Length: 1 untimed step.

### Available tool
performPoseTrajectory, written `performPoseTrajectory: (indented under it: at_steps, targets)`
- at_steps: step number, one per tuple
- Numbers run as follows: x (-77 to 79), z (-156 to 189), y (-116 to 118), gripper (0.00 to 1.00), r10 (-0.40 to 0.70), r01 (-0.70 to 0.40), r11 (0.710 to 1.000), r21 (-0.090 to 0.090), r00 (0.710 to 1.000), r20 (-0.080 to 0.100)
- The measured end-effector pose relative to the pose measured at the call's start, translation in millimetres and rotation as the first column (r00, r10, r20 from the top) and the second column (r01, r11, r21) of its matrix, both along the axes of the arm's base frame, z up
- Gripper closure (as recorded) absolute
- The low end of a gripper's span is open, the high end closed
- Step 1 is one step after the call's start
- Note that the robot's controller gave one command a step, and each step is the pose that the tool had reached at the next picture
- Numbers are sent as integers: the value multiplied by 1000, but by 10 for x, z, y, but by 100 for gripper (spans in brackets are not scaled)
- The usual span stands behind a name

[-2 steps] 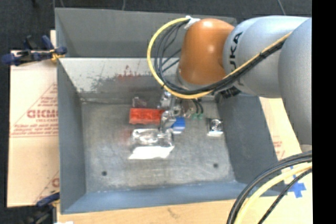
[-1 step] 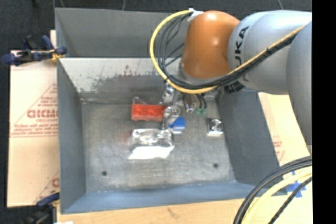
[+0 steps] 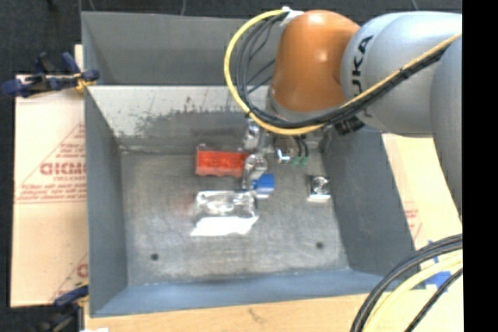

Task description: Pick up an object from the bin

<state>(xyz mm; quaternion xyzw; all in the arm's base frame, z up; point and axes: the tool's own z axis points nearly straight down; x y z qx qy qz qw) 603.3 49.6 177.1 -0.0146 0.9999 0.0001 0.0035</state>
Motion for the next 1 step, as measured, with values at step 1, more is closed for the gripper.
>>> performPoseTrajectory:
  at_steps: [1]
  targets:
    - [14, 16, -7, 100, 0, 0, 1000, 0, 1000, 1]
